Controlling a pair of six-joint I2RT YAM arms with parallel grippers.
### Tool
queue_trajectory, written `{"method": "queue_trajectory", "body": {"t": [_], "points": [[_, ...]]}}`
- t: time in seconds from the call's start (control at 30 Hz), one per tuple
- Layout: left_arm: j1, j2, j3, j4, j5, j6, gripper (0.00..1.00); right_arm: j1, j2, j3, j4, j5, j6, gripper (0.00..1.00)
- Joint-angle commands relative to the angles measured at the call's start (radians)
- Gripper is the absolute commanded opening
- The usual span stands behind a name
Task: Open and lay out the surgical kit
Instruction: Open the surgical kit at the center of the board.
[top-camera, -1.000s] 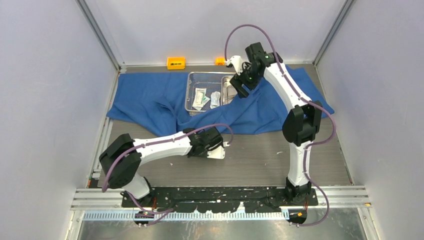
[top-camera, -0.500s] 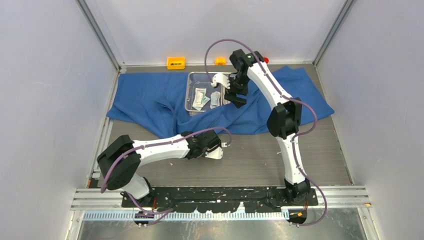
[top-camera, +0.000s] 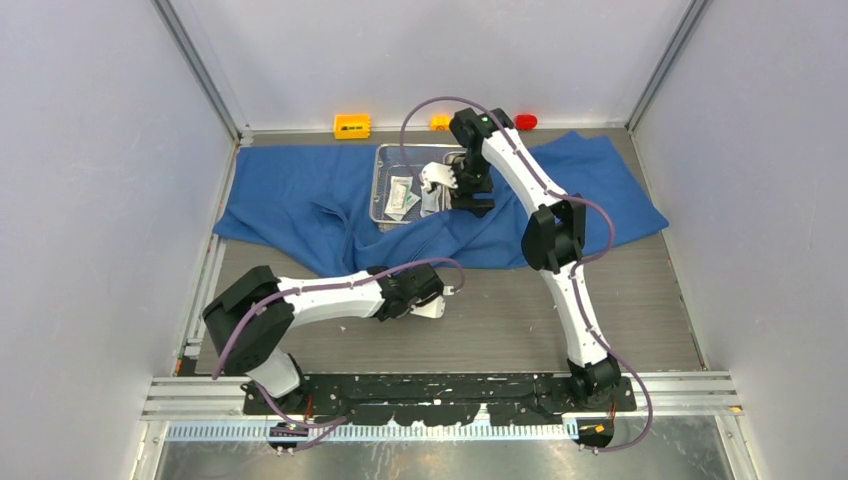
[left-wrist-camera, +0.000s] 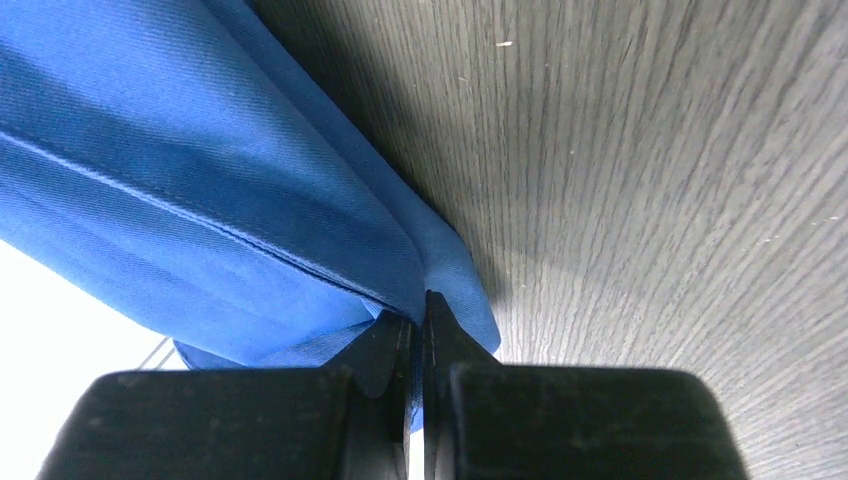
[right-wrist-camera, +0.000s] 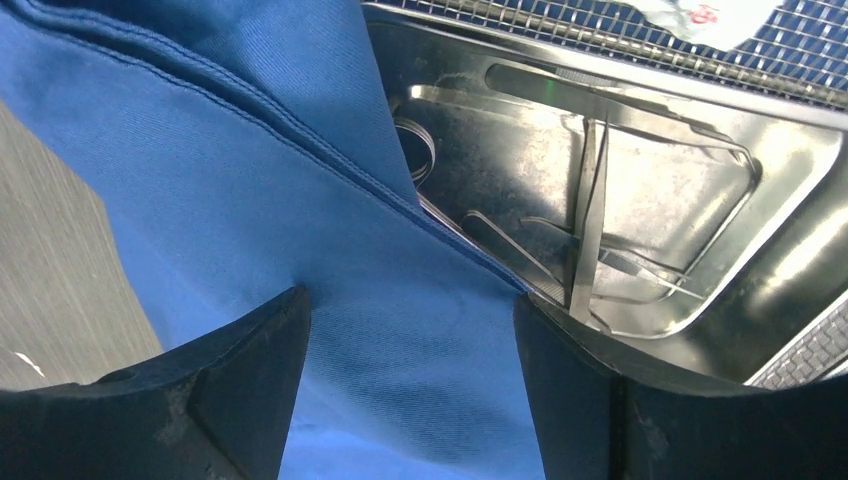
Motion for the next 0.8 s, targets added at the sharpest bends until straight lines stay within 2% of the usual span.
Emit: {"method": "queue_trajectory", "body": {"t": [0.0, 0.07, 0.33, 0.47, 0.57, 0.63, 0.77], "points": [[0.006, 0.019, -0.019, 0.045, -0.059, 0.029, 0.0, 0.023, 0.025, 0.064, -0.049, 0.063, -0.1, 0.78], [0.006, 0.03, -0.015, 0.048, -0.064, 0.03, 0.0, 0.031, 0.038, 0.073, -0.058, 0.077, -0.123, 0.76], [0.006, 0.072, -0.004, 0.054, -0.082, 0.031, 0.0, 0.044, 0.05, 0.075, -0.08, 0.107, -0.164, 0.49], [0.009, 0.063, 0.004, 0.05, -0.071, 0.028, 0.0, 0.044, 0.04, 0.071, -0.077, 0.097, -0.134, 0.27], [0.019, 0.049, 0.006, 0.048, -0.064, 0.026, 0.0, 0.043, 0.014, 0.046, -0.068, 0.092, -0.102, 0.04], [0.026, 0.037, 0.007, 0.048, -0.06, 0.025, 0.0, 0.037, -0.021, 0.025, -0.058, 0.083, -0.076, 0.0], [0.056, -0.007, 0.013, 0.041, -0.037, 0.022, 0.0, 0.017, -0.096, -0.016, -0.033, 0.053, -0.017, 0.0]]}}
